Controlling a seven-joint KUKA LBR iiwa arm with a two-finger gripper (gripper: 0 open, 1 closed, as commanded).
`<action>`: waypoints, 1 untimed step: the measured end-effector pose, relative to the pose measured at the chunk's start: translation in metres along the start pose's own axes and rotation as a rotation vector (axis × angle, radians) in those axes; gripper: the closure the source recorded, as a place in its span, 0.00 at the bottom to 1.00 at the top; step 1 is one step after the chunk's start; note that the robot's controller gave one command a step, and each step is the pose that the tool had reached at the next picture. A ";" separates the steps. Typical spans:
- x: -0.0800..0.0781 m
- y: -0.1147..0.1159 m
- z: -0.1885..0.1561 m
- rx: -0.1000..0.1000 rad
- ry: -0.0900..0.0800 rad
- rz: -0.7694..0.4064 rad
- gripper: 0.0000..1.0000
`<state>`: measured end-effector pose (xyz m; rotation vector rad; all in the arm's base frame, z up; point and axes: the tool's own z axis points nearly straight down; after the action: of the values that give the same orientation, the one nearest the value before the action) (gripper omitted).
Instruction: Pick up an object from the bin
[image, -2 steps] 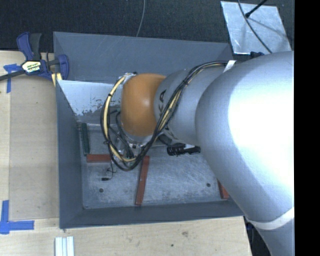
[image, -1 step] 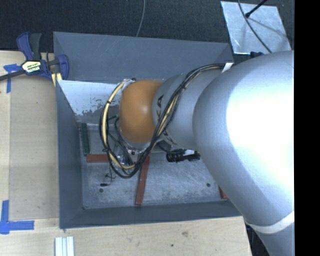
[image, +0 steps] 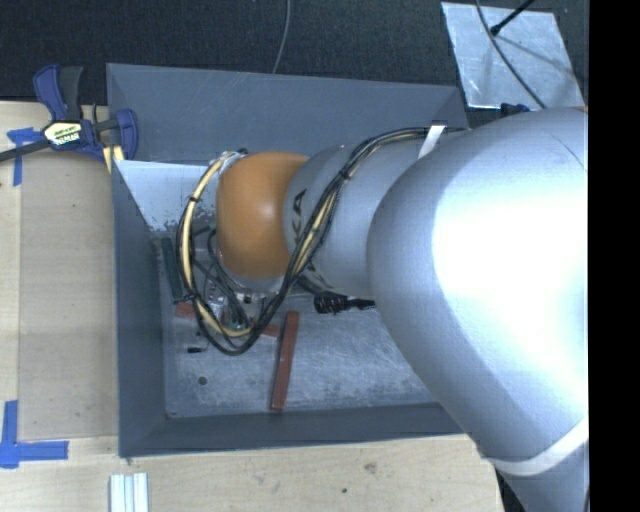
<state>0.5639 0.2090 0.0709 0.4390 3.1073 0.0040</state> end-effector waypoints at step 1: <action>0.000 0.000 0.000 0.000 0.000 0.000 1.00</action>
Offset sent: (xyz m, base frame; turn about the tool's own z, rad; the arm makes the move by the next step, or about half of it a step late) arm 0.0002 0.0001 0.0945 0.0000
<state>0.5640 0.2089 0.0709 0.4392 3.1073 0.0041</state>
